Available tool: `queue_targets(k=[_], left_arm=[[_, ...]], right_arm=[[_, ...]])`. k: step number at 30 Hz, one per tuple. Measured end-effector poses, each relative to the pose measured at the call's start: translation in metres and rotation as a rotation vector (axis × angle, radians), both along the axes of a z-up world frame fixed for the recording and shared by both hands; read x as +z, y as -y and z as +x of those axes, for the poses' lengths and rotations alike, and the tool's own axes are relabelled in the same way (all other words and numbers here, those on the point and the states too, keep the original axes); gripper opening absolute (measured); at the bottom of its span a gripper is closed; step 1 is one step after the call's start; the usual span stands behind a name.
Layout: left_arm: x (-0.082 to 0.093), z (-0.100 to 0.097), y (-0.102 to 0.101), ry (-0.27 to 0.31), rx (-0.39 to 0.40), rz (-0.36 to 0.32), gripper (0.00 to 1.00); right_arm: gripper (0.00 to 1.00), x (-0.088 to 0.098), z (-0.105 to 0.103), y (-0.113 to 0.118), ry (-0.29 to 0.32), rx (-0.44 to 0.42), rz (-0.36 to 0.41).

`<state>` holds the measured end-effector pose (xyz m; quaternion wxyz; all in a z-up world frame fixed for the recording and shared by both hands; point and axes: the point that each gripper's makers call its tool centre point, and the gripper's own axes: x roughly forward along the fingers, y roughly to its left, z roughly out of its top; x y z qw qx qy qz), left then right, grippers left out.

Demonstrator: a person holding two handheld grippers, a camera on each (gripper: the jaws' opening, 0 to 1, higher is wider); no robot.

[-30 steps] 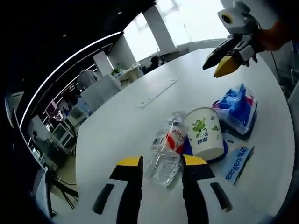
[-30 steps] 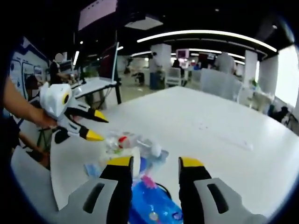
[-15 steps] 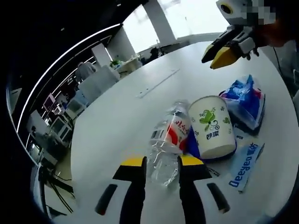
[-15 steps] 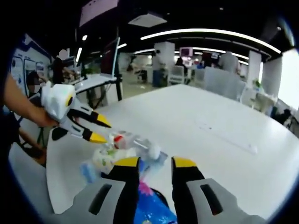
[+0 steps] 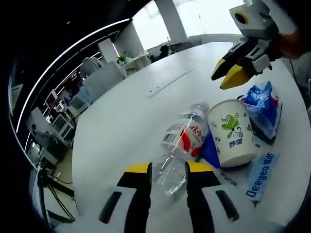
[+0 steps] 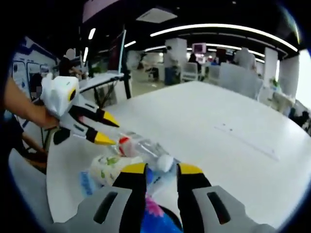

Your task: Arrange the tabletop items into an orderly group along one side of the table until the central work area is clear of visible clutter.

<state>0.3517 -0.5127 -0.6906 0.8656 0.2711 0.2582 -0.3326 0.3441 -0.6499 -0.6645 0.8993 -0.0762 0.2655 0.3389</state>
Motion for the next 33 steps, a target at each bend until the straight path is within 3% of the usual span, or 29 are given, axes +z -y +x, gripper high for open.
queue_targets(k=[15,20,33], left_arm=[[-0.002,0.008,-0.001,-0.018,-0.008,0.019,0.29],[-0.002,0.010,0.006,0.016,-0.028,0.048,0.45],[-0.016,0.006,0.046,0.059,-0.220,0.181,0.48]], right_arm=[[0.20,-0.032,0.015,-0.010,-0.081,0.000,0.003],[0.20,-0.037,0.019,-0.010,-0.097,-0.010,0.016],[0.17,-0.038,0.020,-0.010,-0.115,-0.022,0.034]])
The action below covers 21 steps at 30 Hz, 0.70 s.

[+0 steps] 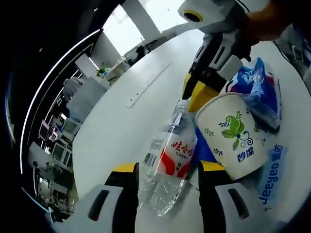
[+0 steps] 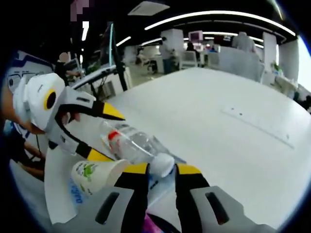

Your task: Arrange the tabletop items into an orderly group along one side of the table until the central work area is clear of visible clutter.

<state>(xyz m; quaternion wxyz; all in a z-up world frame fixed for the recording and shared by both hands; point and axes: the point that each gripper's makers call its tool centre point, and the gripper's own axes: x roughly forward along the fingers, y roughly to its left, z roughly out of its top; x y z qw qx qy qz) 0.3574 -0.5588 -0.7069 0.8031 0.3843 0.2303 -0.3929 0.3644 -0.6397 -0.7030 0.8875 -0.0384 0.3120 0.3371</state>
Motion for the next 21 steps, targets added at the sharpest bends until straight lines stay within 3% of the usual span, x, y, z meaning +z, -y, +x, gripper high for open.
queue_targets(k=[7,21], left_arm=[[-0.004,0.004,0.011,0.021,-0.067,0.052,0.45],[-0.007,0.013,0.012,0.014,-0.069,0.074,0.40]], right_arm=[[0.16,-0.002,0.002,-0.002,-0.012,-0.006,0.010],[0.16,-0.006,0.006,-0.004,-0.068,-0.052,0.072]])
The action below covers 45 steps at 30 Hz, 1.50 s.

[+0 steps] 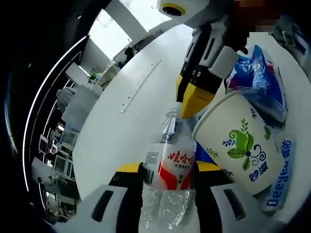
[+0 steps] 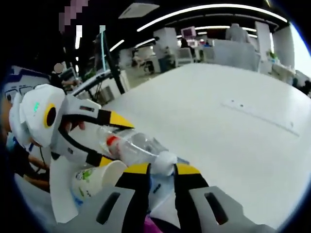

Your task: Arrange the tabletop items into an orderly group along one side of the table until the central work area is clear of visible clutter.

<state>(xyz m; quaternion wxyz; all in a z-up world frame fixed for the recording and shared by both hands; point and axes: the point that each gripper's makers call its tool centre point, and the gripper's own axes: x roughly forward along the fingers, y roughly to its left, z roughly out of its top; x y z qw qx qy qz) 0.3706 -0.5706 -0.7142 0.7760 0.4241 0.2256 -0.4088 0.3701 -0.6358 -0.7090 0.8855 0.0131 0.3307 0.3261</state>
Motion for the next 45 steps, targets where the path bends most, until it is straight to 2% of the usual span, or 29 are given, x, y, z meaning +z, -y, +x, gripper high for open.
queue_targets(k=[1,3,7,8,11,13,16,21,26,27,29,32,37,42,45], left_arm=[[0.000,0.001,0.000,-0.005,0.007,0.005,0.40],[-0.004,0.002,-0.002,0.011,-0.019,0.067,0.40],[-0.003,0.003,-0.002,-0.013,0.001,0.043,0.40],[-0.003,0.002,-0.003,-0.017,0.003,0.032,0.39],[-0.003,0.002,-0.003,-0.017,-0.004,0.025,0.39],[-0.002,0.002,-0.003,-0.025,0.002,0.012,0.39],[-0.001,0.002,-0.003,-0.041,0.010,-0.013,0.38],[0.000,0.001,-0.004,-0.070,0.041,-0.085,0.38],[0.001,0.000,-0.005,-0.071,0.044,-0.118,0.37],[0.001,0.000,-0.004,-0.073,0.044,-0.123,0.37],[0.001,0.002,-0.004,-0.084,0.044,-0.129,0.37],[0.000,0.002,-0.004,-0.136,0.038,-0.138,0.38],[-0.001,0.004,-0.004,-0.265,0.037,-0.156,0.39],[-0.001,0.004,-0.003,-0.316,0.029,-0.149,0.39],[-0.001,0.001,-0.002,-0.359,0.053,-0.167,0.39]], right_arm=[[0.16,0.000,0.000,0.000,-0.002,-0.003,0.004],[0.16,-0.003,0.000,-0.001,-0.018,-0.009,0.006],[0.16,-0.004,0.000,-0.001,-0.017,-0.008,0.003],[0.17,-0.008,-0.001,-0.002,-0.037,-0.007,-0.004],[0.16,-0.015,-0.002,-0.003,-0.043,0.000,-0.028],[0.14,-0.014,0.000,-0.001,-0.027,0.002,-0.047],[0.13,-0.013,0.000,0.000,-0.038,-0.011,-0.032],[0.13,-0.008,0.002,0.000,-0.030,-0.011,-0.034],[0.13,-0.006,0.003,0.001,-0.070,-0.052,0.037],[0.13,-0.004,0.003,0.001,-0.084,-0.080,0.075],[0.15,0.000,0.005,0.004,-0.085,-0.114,0.106],[0.16,0.005,0.010,0.005,-0.084,-0.135,0.145],[0.15,0.007,0.013,0.001,-0.089,-0.114,0.131],[0.15,0.007,0.012,-0.002,-0.068,-0.091,0.103],[0.16,0.007,0.009,-0.002,-0.051,-0.072,0.083]])
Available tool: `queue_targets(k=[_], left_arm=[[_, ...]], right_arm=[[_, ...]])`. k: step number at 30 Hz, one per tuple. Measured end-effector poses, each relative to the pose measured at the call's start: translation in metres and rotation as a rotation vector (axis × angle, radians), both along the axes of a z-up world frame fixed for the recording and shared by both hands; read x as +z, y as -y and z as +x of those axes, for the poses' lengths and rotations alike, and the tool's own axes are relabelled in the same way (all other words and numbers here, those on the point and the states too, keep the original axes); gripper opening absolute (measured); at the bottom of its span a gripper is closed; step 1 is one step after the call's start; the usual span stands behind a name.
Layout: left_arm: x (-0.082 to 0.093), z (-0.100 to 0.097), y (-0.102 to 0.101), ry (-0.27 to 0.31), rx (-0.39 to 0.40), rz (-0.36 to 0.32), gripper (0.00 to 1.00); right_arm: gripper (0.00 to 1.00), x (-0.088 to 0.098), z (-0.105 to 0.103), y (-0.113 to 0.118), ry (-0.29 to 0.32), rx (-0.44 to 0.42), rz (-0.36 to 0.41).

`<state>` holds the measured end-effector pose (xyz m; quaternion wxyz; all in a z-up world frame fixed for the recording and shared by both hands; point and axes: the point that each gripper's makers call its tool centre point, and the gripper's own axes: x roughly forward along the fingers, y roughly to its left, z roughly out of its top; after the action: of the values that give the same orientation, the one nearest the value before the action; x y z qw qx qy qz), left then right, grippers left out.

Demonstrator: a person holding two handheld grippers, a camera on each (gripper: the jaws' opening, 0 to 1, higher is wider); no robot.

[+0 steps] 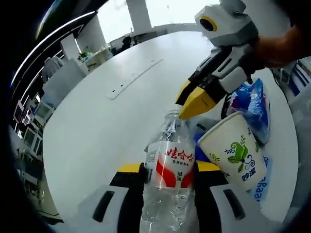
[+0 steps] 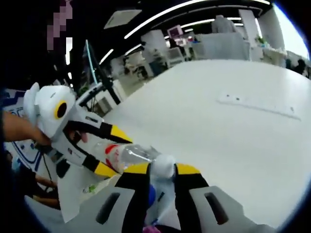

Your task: Arrange the tabletop items into an orderly group along one side of the table until the central work area is clear of visible clutter.

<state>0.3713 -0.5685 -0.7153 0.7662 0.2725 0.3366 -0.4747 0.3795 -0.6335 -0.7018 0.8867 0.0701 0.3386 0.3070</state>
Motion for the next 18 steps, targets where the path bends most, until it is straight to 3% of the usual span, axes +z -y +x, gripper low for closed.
queue_targets(k=[6,10,14,18], left_arm=[[0.001,-0.006,-0.001,-0.099,0.069,-0.038,0.39],[0.000,-0.013,-0.001,-0.211,0.147,-0.075,0.39],[0.000,-0.014,-0.002,-0.198,0.137,-0.068,0.39],[0.001,-0.012,-0.002,-0.119,0.095,-0.055,0.39]], right_arm=[[0.17,0.002,0.000,0.001,0.012,0.012,-0.010],[0.17,0.003,-0.001,0.000,0.026,0.035,-0.032],[0.16,0.004,-0.003,-0.003,0.047,0.059,-0.057],[0.16,0.002,-0.002,-0.003,0.051,0.070,-0.078]])
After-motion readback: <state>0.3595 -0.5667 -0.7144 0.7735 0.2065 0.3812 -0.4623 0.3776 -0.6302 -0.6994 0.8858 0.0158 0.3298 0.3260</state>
